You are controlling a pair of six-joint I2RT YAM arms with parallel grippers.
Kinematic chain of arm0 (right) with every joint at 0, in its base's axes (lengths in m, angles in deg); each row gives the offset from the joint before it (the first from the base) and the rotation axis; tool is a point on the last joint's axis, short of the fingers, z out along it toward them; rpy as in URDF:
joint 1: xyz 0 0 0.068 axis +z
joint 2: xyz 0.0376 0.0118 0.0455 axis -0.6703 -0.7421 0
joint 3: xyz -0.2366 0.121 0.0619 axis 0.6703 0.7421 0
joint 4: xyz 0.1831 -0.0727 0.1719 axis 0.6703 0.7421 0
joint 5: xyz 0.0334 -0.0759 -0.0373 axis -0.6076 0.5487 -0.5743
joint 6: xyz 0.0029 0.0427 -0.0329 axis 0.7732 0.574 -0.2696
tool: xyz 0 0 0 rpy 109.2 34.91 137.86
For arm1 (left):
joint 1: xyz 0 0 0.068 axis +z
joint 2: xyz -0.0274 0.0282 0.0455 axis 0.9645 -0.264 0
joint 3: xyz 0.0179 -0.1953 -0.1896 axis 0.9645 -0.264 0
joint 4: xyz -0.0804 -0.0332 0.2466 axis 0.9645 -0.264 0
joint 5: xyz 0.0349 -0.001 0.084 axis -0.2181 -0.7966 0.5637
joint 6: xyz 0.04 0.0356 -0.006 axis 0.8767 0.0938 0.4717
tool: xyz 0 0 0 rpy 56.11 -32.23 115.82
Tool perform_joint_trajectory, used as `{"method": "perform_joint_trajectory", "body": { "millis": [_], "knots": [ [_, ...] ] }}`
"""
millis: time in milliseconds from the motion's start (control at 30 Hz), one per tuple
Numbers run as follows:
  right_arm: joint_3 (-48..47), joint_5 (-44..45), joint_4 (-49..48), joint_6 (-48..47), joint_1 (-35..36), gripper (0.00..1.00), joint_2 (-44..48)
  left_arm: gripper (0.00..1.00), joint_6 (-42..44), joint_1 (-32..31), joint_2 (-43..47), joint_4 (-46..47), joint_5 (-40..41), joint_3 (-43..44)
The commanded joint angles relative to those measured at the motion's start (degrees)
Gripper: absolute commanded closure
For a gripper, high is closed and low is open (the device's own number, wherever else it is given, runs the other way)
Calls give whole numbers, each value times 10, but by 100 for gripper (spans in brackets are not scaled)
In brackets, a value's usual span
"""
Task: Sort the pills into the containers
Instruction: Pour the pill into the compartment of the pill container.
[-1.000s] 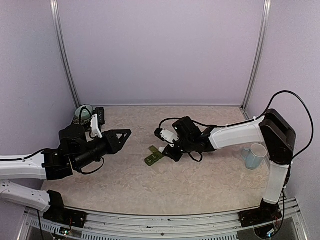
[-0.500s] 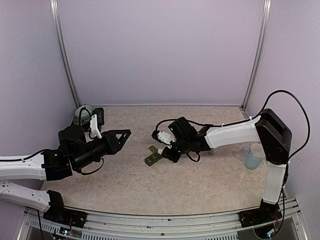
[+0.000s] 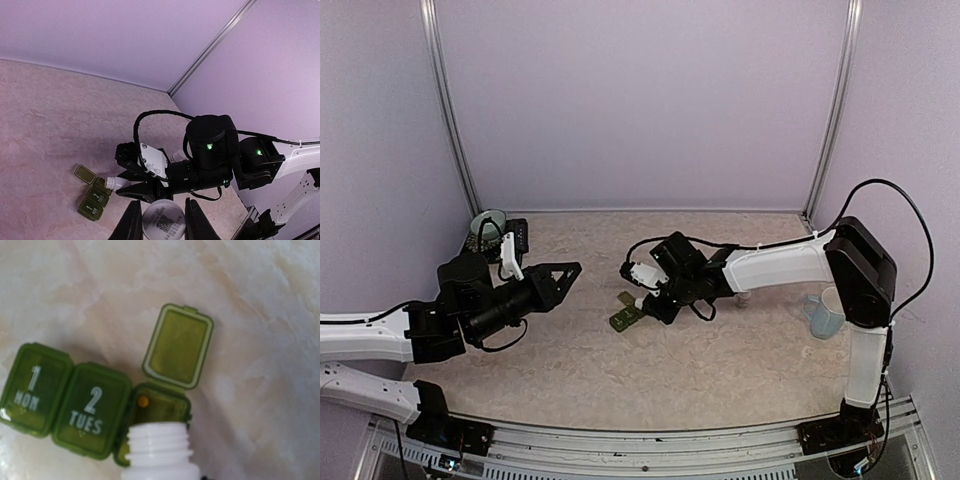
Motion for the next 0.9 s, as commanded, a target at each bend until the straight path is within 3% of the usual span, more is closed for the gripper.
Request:
{"method": "perform_joint_trajectory", "body": {
  "millis": [0,867],
  "knots": [
    [-24,10,33,-8,7,100,-13,78,1,5,10,16,-4,-8],
    [-99,30,133,-21,14,100,-45,78,-3,10,12,26,-8,-20]
  ]
}}
